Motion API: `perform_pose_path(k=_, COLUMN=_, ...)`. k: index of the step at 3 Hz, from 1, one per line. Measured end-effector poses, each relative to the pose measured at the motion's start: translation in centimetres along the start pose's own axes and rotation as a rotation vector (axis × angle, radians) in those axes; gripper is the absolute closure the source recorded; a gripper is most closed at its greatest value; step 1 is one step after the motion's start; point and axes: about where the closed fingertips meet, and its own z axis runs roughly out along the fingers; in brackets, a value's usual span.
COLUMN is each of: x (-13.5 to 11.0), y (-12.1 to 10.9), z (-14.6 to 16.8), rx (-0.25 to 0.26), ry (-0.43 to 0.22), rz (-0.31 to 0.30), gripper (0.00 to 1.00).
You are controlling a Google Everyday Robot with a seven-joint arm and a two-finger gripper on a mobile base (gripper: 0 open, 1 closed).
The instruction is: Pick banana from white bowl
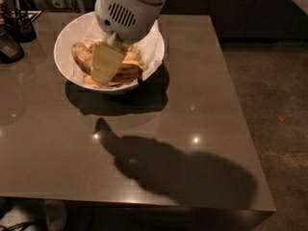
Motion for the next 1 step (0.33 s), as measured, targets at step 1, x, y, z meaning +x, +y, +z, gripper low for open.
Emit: perform_pose_path(k=1, x=-0.03, y=0.04, z=-0.07, rx=0.001, ry=-0.002, rz=0.007, gripper=1.0)
